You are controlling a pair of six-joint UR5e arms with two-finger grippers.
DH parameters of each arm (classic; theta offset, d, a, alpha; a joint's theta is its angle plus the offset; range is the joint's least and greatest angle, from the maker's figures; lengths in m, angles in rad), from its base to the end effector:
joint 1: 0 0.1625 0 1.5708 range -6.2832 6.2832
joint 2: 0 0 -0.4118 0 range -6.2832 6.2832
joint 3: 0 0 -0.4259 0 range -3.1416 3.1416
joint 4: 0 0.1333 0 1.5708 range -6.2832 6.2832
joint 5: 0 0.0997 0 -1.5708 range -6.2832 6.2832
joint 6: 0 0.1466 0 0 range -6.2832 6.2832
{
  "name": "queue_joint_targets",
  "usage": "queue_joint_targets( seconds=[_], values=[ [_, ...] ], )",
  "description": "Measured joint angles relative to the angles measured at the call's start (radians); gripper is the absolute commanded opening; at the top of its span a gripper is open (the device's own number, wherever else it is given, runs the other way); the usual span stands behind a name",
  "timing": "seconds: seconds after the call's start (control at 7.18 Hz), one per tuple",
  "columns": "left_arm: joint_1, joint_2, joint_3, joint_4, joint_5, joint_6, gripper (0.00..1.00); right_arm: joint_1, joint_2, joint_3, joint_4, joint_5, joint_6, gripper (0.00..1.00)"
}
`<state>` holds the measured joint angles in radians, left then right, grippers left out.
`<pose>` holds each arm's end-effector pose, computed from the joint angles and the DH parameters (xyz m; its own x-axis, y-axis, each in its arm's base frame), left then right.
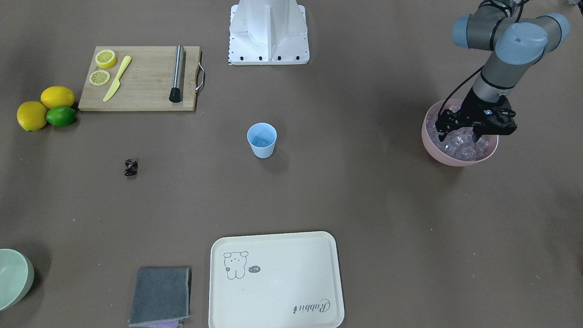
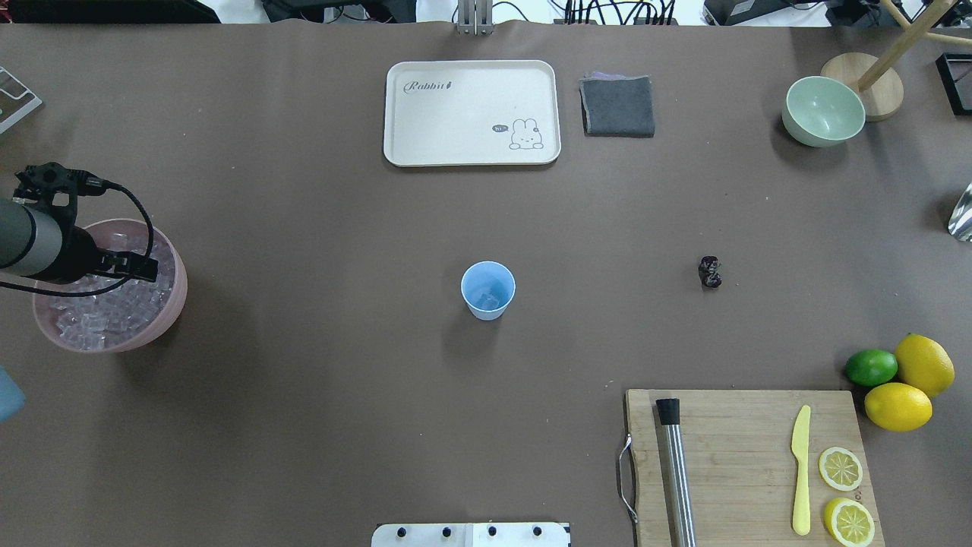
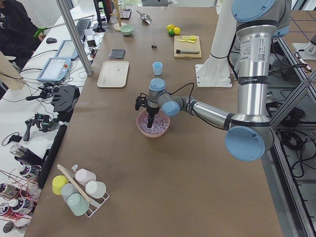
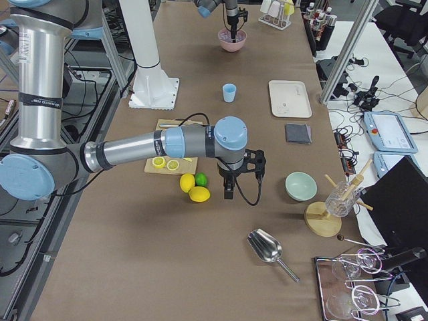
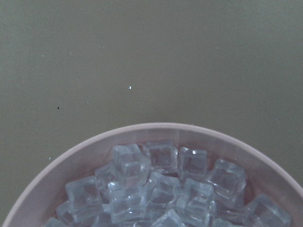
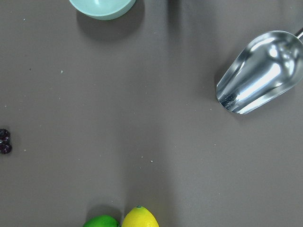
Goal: Put ice and cherries in cup
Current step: 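Lower the left gripper into the bowl and grasp another ice cube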
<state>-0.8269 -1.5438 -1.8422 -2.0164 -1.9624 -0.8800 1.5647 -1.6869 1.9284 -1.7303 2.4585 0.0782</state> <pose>0.3259 -0.4683 0.5121 0.7310 0.0753 -0.6782 0.0646 0.9818 0.1787 0.0167 -0.4729 0.5537 0.6293 0.0107 0.7771 -0.0432 0.9988 0.0213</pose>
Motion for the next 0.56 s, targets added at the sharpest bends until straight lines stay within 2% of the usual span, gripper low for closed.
queue_joint_targets(
  seconds=[0.28, 0.42, 0.56],
  values=[
    [0.000, 0.021, 0.001, -0.028, -0.009, 0.017, 0.96, 0.000, 0.000, 0.001, 0.000, 0.000, 0.000, 1.00],
    [0.000, 0.028, 0.001, -0.034, -0.010, 0.030, 0.88, 0.000, 0.000, 0.002, 0.000, 0.000, -0.001, 1.00],
    [0.000, 0.029, 0.001, -0.036, -0.010, 0.036, 0.88, 0.000, 0.000, 0.003, 0.000, 0.001, 0.000, 1.00]
  ],
)
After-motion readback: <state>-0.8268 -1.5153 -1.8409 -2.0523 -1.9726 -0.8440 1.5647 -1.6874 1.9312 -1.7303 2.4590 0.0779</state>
